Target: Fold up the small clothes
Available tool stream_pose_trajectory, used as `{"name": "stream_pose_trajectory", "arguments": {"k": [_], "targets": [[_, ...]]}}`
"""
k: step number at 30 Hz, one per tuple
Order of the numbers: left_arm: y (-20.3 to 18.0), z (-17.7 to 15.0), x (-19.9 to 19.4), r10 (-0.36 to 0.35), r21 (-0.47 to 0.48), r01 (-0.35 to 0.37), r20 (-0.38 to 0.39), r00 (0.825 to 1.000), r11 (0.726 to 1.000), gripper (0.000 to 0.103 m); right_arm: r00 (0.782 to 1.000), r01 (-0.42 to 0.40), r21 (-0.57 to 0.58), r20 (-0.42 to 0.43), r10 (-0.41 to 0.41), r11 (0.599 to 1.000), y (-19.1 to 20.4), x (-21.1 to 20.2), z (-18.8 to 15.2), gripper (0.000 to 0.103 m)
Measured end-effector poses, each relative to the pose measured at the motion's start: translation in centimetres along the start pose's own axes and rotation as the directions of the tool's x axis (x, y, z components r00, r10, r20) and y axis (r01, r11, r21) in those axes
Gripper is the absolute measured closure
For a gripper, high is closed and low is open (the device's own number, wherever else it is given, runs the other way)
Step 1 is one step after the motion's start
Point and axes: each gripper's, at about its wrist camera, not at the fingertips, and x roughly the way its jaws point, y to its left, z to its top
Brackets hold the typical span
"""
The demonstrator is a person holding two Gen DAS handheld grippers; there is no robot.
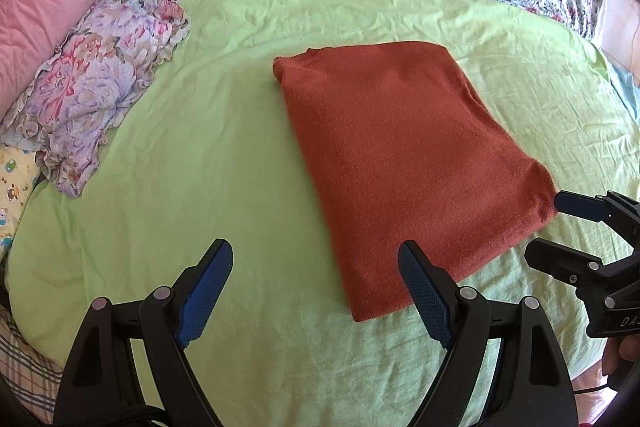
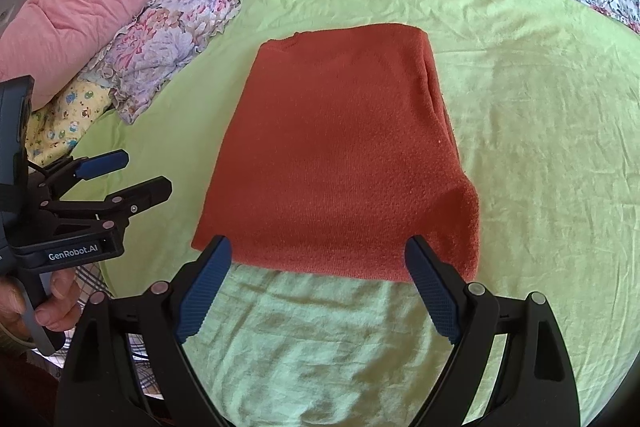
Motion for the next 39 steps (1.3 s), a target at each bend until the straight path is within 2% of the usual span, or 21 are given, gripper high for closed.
{"name": "stream_pose_trajectory", "arguments": {"k": [39], "targets": [[0.04, 0.87, 0.55, -0.008, 0.014, 0.008, -0.009, 1.0, 1.0, 0.017, 1.0, -0.004, 0.03, 0.009, 0.004, 1.0, -0.15, 0.44, 0.43, 0.014]]}}
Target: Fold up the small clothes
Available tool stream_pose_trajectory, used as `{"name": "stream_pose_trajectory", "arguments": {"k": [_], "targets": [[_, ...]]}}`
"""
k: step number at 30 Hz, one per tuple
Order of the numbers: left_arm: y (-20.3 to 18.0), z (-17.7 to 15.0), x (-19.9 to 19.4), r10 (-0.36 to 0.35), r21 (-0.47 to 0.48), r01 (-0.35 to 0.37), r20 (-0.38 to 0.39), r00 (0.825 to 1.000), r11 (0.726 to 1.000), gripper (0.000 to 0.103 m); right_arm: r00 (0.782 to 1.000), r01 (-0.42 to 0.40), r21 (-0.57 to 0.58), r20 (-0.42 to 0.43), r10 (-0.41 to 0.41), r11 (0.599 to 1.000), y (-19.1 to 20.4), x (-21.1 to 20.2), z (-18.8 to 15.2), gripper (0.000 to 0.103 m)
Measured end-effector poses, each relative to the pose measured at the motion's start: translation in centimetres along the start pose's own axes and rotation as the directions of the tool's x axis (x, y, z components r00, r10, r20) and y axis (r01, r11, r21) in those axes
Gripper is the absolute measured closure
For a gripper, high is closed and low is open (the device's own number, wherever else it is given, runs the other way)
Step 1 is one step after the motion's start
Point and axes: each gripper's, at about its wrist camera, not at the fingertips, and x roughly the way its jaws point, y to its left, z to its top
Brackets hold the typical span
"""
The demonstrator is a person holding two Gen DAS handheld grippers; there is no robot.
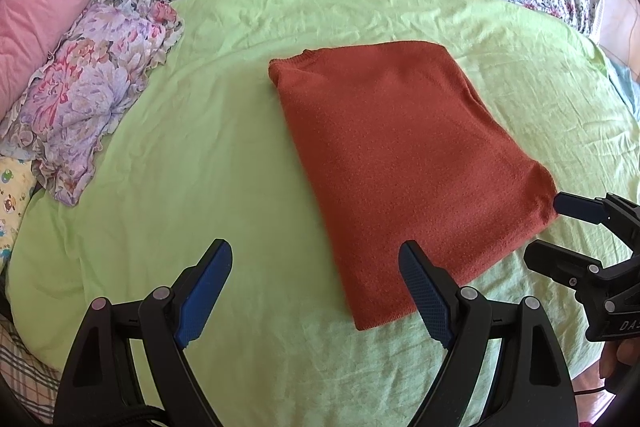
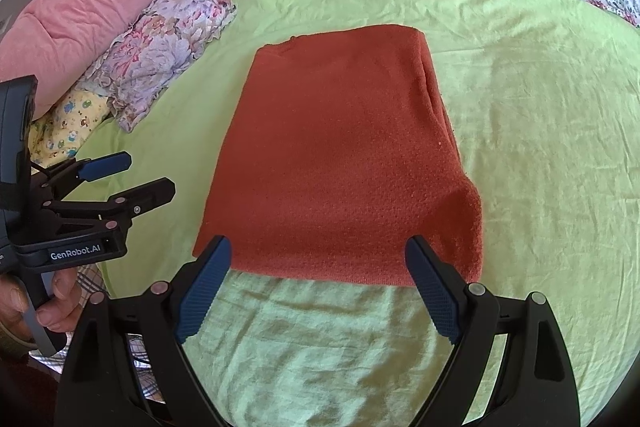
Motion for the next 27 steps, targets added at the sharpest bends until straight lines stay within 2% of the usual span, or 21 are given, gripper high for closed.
{"name": "stream_pose_trajectory", "arguments": {"k": [27], "targets": [[-0.69, 0.73, 0.06, -0.009, 0.011, 0.009, -0.003, 1.0, 1.0, 0.017, 1.0, -0.002, -0.007, 0.004, 0.003, 1.0, -0.52, -0.18, 0.19, 0.014]]}}
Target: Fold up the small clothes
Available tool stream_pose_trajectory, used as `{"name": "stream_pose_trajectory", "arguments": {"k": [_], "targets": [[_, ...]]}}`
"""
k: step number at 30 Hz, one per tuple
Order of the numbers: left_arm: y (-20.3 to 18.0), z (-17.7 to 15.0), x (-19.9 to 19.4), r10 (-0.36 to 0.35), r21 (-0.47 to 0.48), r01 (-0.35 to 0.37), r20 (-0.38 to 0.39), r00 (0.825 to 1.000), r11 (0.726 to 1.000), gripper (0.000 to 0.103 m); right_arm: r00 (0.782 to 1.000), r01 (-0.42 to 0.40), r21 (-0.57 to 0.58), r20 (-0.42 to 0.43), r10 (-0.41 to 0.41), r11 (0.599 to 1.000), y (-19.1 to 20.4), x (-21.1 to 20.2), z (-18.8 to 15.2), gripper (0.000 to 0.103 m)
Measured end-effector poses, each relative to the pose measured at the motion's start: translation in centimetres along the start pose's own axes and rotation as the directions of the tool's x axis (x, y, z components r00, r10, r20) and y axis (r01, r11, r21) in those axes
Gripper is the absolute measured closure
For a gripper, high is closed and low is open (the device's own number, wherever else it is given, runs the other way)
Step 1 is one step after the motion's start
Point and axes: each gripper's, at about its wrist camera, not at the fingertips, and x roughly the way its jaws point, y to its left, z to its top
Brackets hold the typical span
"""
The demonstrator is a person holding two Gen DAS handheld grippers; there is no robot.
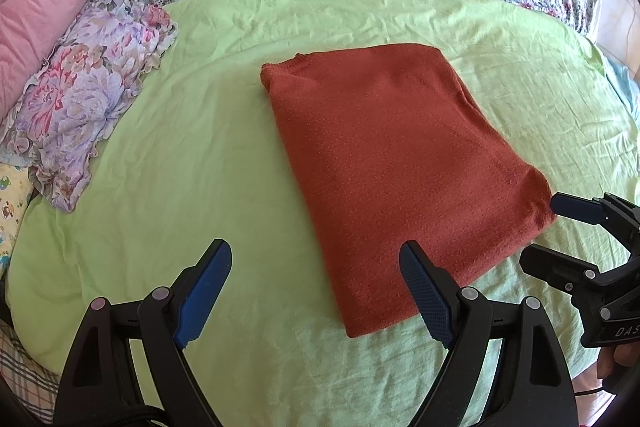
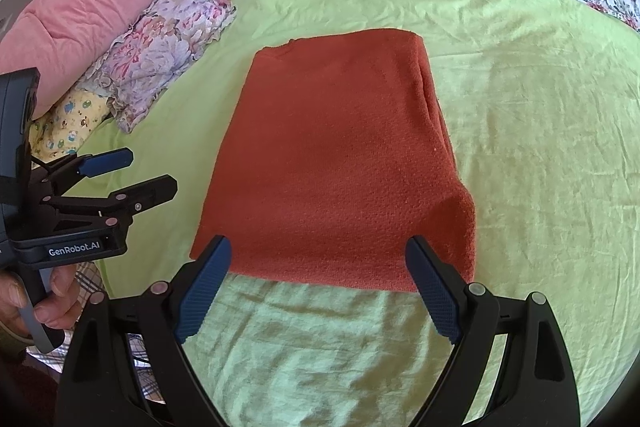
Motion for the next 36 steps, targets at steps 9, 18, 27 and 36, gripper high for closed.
{"name": "stream_pose_trajectory", "arguments": {"k": [9, 18, 27, 36], "targets": [[-0.23, 0.43, 0.17, -0.002, 0.005, 0.002, -0.001, 1.0, 1.0, 0.017, 1.0, 0.004, 0.005, 0.004, -0.004, 1.0, -0.27, -0.23, 0.2, 0.014], [0.23, 0.8, 0.44, -0.003, -0.01, 0.003, 0.001, 1.0, 1.0, 0.017, 1.0, 0.004, 0.011, 0.006, -0.004, 1.0, -0.7, -0.14, 0.4, 0.014], [0.12, 0.75, 0.45, 0.0, -0.009, 0.0, 0.002, 1.0, 1.0, 0.017, 1.0, 0.007, 0.006, 0.009, -0.007, 1.0, -0.4, 0.02, 0.44, 0.014], [-0.45, 0.53, 0.5, 0.026, 0.015, -0.026, 0.012, 1.0, 1.0, 0.017, 1.0, 0.003, -0.004, -0.004, -0.003, 1.0, -0.62, 0.27, 0.51, 0.014]]}}
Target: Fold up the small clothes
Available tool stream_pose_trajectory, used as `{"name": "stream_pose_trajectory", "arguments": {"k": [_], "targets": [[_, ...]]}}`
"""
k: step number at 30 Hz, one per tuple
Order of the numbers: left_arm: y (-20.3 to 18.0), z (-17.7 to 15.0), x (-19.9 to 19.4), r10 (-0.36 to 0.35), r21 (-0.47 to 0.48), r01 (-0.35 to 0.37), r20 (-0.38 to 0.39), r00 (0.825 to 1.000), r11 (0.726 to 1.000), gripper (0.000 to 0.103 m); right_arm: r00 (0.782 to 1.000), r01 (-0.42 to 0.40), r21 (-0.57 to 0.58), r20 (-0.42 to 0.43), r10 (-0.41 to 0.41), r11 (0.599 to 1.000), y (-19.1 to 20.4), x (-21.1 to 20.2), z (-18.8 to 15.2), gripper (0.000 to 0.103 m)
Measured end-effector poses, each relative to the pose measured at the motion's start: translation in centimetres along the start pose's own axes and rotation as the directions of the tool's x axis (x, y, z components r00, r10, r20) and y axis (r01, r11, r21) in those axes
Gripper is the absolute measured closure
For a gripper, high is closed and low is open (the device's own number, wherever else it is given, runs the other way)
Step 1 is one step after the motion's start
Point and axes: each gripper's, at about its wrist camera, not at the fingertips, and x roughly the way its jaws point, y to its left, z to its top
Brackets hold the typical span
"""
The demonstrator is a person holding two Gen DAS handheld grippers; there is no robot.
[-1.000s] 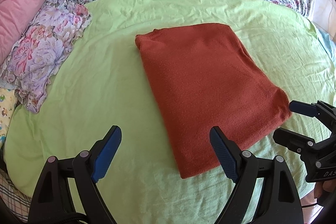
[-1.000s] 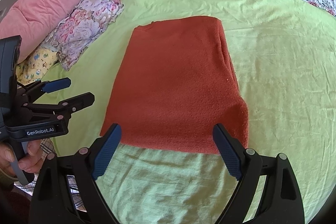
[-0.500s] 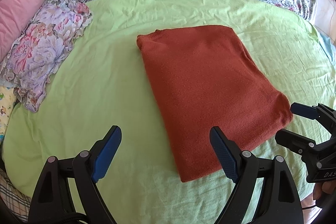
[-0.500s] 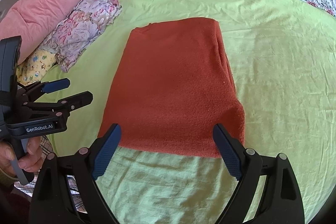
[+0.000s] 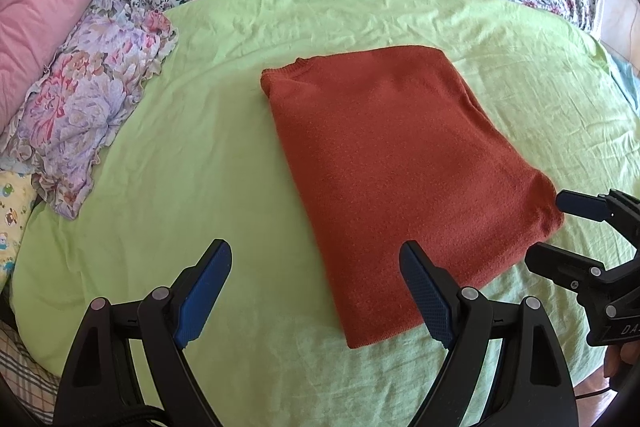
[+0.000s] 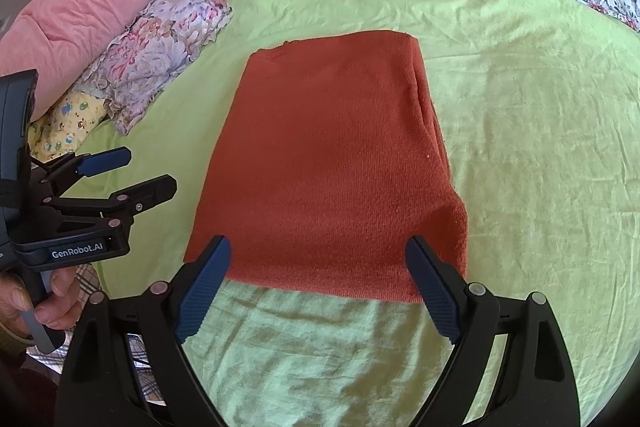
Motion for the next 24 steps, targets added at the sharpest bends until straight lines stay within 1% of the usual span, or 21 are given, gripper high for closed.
{"name": "stream_pose_trajectory", "arguments": {"k": [5, 9, 17, 24], "targets": [[0.1, -0.1, 0.6, -0.014, -0.008, 0.014, -0.017, 1.0, 1.0, 0.017, 1.0, 0.003, -0.008, -0.013, -0.003, 1.0, -0.1, 0.4, 0.0, 0.014], [0.6, 0.0, 0.7, -0.012, -0.025, 0.011, -0.02, 1.0, 1.0, 0.017, 1.0, 0.006, -0.006, -0.023, -0.006, 1.0, -0.5, 0.8, 0.3, 0.014], [1.6, -0.1, 0.8, -0.006, -0.057, 0.006, -0.014, 1.0, 0.998, 0.018, 0.999, 0.007, -0.013, -0.036, -0.008, 1.0, -0.5, 1.1, 0.3, 0.014], [1.9, -0.2, 0.6, 0.008, -0.057, -0.008, -0.008, 1.0, 0.998, 0.018, 0.999, -0.013, -0.007, -0.04, 0.013, 1.0, 0.0, 1.4, 0.5, 0.014]]}}
